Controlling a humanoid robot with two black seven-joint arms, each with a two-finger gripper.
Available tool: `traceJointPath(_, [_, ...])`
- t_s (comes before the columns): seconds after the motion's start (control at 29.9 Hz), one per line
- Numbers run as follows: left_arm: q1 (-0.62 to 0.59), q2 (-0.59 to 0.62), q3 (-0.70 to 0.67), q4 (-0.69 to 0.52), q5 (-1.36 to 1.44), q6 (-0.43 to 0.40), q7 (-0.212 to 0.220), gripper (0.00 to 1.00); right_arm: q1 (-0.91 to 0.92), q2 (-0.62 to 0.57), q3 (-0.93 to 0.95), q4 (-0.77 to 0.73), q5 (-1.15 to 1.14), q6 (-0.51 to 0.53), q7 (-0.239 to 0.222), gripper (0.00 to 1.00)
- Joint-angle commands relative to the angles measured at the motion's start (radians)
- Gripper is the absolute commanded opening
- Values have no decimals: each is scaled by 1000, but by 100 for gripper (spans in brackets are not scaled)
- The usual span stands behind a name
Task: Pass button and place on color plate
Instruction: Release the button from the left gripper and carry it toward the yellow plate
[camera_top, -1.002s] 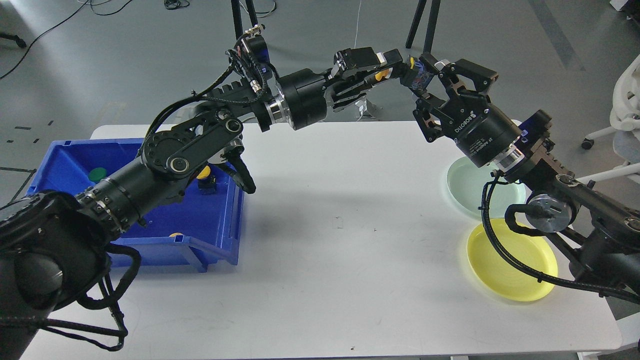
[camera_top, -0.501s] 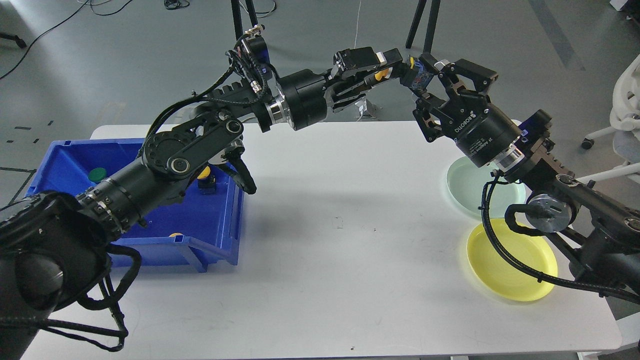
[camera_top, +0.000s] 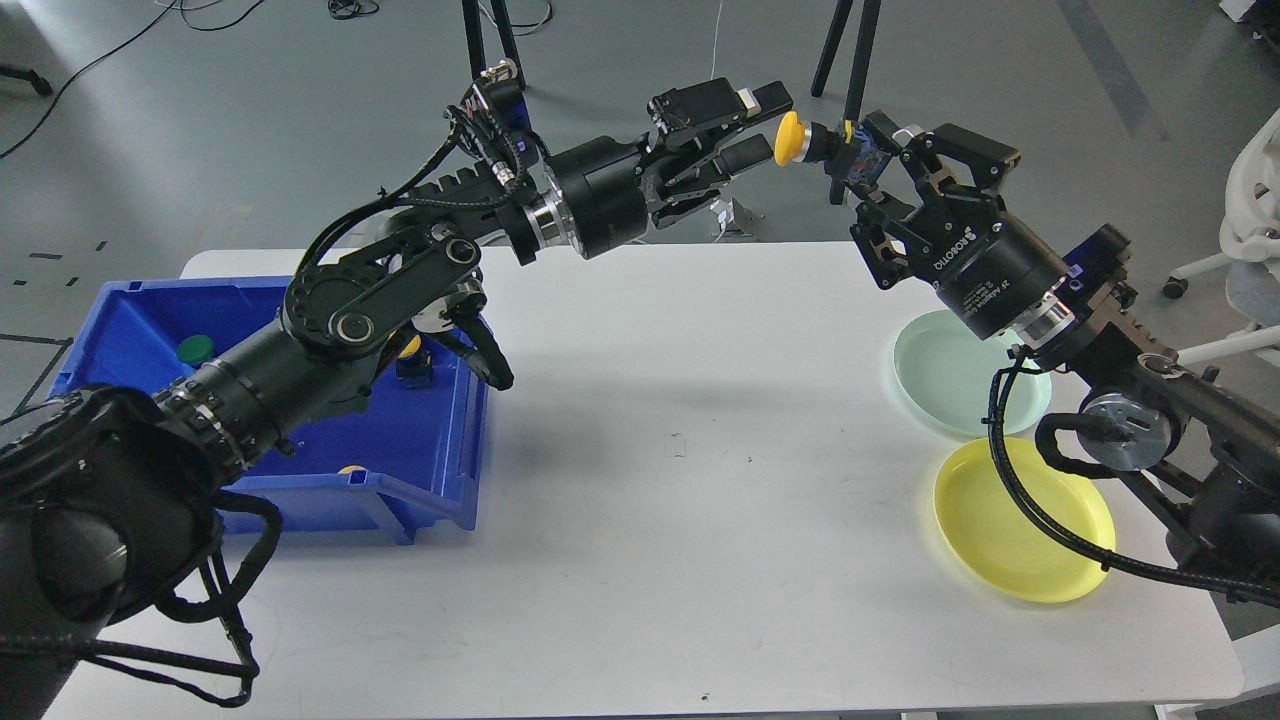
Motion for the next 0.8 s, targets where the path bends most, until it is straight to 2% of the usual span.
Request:
traceJointPath(0.0, [0, 1, 0, 6, -8, 0, 0, 70, -39, -42, 27, -1, 0, 0, 0, 17])
traceJointPath(0.2, [0, 1, 0, 6, -8, 0, 0, 72, -156, -101, 90, 6, 2, 2, 0, 17])
traceJointPath(0.5, [2, 1, 0, 6, -15, 0, 0, 72, -471, -254, 159, 25, 0, 0, 0, 17])
traceJointPath(0.77, [0, -1, 0, 6, -16, 0, 0, 72, -584, -265, 157, -60, -1, -7, 0, 17])
